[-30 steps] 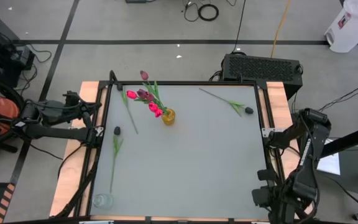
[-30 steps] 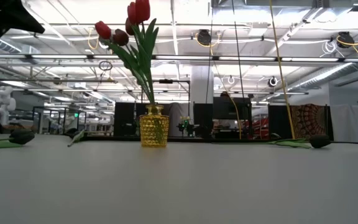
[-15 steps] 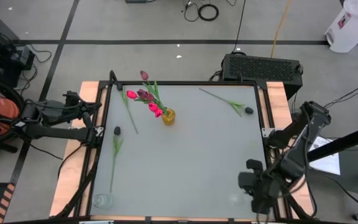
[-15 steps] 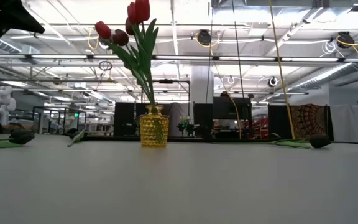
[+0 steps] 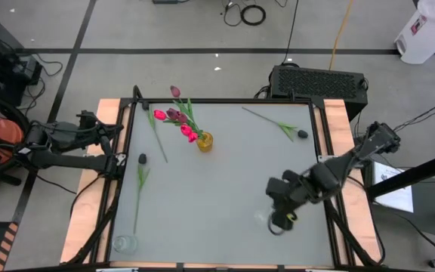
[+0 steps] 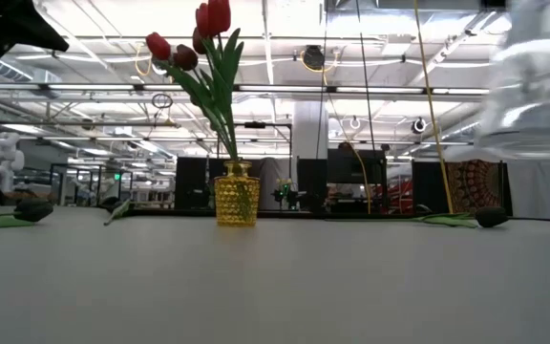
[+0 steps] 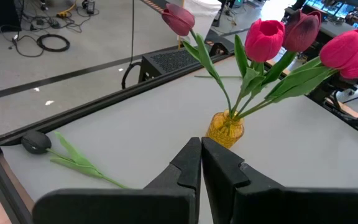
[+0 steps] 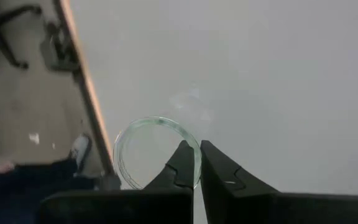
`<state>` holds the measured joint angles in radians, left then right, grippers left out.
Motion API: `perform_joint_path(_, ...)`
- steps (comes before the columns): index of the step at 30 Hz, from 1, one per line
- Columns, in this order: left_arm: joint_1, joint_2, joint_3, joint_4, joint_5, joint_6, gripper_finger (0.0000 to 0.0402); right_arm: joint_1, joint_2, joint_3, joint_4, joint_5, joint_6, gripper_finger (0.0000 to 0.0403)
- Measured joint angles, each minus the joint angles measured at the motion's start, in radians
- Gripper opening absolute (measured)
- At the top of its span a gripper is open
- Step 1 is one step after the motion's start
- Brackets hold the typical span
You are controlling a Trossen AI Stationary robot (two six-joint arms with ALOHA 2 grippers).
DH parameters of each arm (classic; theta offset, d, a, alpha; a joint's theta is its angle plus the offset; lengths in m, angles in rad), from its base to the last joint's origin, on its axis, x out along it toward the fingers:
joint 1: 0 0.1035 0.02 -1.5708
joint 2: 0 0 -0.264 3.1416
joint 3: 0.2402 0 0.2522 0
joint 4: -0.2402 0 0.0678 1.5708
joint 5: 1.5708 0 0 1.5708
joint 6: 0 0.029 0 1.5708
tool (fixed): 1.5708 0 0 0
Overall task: Sort flowers into vase by color
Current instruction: Move the right transparent vase to the center
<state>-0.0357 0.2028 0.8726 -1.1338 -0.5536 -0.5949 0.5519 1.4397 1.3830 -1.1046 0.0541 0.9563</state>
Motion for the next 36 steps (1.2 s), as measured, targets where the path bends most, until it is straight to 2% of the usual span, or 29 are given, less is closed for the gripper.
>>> perform_joint_path(9,0.0,0.0,0.0,0.0,0.0,0.0,0.002,-0.235,0.0,0.001,0.075,-0.012,-0.067,0.0)
perform_joint_path(16,0.0,0.0,0.0,0.0,0.0,0.0,0.002,-0.407,0.0,0.001,0.099,-0.083,-0.164,0.0)
perform_joint_path(21,0.0,0.0,0.0,0.0,0.0,0.0,0.002,-0.507,0.0,0.001,0.099,-0.089,-0.217,0.0)
perform_joint_path(28,0.0,0.0,0.0,0.0,0.0,0.0,0.002,-0.593,0.02,0.001,0.06,-0.093,-0.251,0.0)
perform_joint_path(36,0.0,0.0,0.0,0.0,0.0,0.0,0.002,-0.604,0.07,0.001,0.061,-0.11,-0.172,0.0)
